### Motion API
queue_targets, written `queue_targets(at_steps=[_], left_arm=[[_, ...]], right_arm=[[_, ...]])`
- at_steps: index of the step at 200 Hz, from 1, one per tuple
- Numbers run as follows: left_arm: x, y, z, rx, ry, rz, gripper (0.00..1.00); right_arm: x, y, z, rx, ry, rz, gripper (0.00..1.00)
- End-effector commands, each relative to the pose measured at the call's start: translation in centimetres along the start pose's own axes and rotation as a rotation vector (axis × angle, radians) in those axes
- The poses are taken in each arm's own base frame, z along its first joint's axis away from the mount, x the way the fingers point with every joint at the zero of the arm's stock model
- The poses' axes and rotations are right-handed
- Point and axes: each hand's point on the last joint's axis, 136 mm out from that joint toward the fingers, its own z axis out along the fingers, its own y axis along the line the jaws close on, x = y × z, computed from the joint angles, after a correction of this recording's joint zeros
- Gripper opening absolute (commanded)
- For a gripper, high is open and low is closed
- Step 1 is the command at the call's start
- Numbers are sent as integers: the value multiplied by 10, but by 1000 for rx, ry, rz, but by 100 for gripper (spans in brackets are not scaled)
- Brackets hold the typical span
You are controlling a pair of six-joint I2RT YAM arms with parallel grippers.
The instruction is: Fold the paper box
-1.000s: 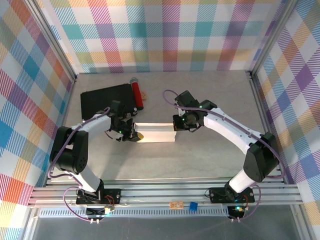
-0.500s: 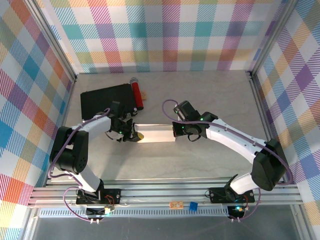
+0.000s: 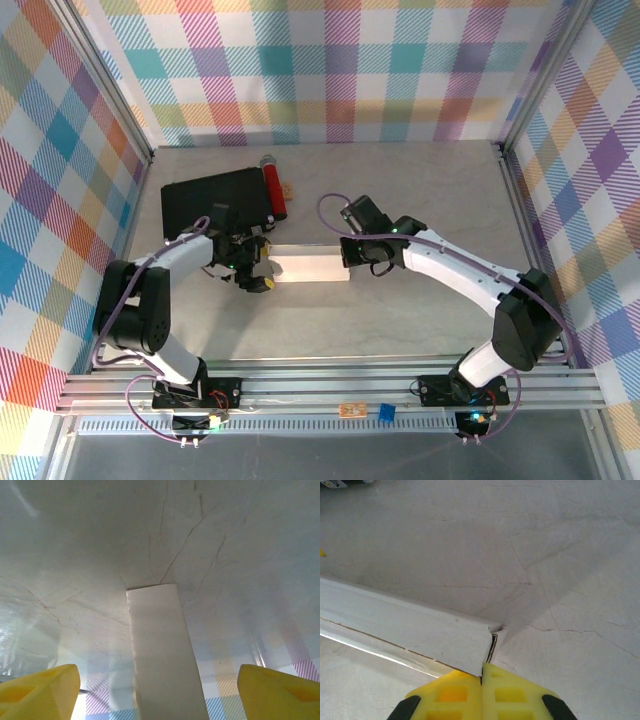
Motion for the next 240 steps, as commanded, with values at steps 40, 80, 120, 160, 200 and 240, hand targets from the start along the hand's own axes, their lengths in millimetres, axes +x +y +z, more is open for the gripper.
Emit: queue_targets(at_steps=[40, 80, 120, 160, 200, 240], left_arm=[[-20, 3, -85, -52, -251, 405, 72], [-2, -18, -147, -21, -483, 1066, 47], [52, -2, -130, 12, -419, 1501, 29], [47, -22, -143, 42, -504, 1264, 51], [44, 0, -108, -16, -279, 724, 54], [54, -7, -97, 162, -176, 374, 65]], right_arm=[[39, -13, 18, 77, 179, -33, 0], [39, -11, 18, 73, 183, -34, 0], [38, -11, 19, 74, 187, -36, 0], [41, -12, 20, 80, 195, -38, 0], [41, -13, 18, 82, 193, -40, 0], [42, -13, 19, 78, 194, -38, 0]])
